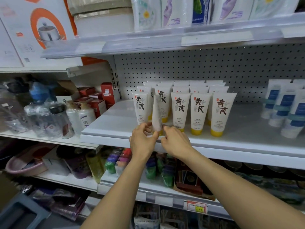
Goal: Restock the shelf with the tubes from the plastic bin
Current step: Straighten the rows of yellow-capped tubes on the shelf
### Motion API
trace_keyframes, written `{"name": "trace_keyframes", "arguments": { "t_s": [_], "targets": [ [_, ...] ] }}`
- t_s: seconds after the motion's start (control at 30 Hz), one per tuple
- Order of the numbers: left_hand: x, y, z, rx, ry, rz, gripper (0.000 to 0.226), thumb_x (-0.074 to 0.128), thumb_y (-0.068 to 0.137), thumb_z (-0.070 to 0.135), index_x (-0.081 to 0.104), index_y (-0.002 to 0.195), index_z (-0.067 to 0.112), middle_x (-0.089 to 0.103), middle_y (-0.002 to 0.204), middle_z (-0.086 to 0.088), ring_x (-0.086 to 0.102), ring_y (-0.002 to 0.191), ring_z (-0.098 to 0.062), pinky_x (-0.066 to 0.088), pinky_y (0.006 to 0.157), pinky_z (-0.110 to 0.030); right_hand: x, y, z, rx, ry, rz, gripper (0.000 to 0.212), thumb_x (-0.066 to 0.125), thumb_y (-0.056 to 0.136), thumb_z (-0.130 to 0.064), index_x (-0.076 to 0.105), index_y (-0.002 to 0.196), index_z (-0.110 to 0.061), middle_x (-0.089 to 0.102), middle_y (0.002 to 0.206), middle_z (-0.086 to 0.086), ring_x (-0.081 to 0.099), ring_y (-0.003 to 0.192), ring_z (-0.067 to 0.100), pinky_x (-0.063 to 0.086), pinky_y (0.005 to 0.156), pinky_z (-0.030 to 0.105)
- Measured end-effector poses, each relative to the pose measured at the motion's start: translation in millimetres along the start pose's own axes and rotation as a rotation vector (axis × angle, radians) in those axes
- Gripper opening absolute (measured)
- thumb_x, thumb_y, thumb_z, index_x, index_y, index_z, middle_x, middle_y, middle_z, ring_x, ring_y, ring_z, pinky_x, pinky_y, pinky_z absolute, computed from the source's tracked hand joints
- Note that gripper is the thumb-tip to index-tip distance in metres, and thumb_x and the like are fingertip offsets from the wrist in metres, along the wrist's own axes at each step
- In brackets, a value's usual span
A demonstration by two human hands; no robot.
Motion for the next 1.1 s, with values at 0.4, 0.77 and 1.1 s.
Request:
{"name": "trace_keyframes", "arguments": {
  "t_s": [0.4,0.77,1.1],
  "targets": [
    [5,6,8,-0.024,0.231,0.021,0.040,0.069,0.076,0.050,0.064,0.110,0.029,0.070,0.108,0.008,0.060,0.107,-0.018,0.040,0.092,-0.036,4,10,12,0.102,0.172,0.049,0.040,0.048,0.087,-0.014,0.053,0.126,-0.018,0.063,0.107,0.012,0.060,0.102,0.033,0.047,0.078,0.034],
    [9,11,9,-0.111,0.318,0.113,0.035,0.068,0.073,0.051,0.064,0.098,0.027,0.072,0.095,0.000,0.062,0.097,-0.023,0.033,0.084,-0.036,1,10,13,0.080,0.118,0.017,0.033,0.050,0.086,-0.017,0.057,0.118,-0.017,0.062,0.119,0.012,0.058,0.108,0.035,0.043,0.075,0.033],
    [9,10,12,-0.106,0.326,0.124,0.040,0.067,0.073,0.060,0.061,0.096,0.027,0.072,0.093,0.001,0.063,0.095,-0.023,0.032,0.081,-0.037,0,10,12,0.058,0.185,0.004,0.041,0.051,0.084,-0.012,0.057,0.124,-0.017,0.066,0.108,0.011,0.061,0.103,0.033,0.051,0.084,0.036]
  ]
}}
Point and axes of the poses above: each hand's wrist, its own y-axis towards the middle knuckle, its own x-axis out of the palm, z = x × y, the point moved 9 cm from there along y, towards the middle knuckle
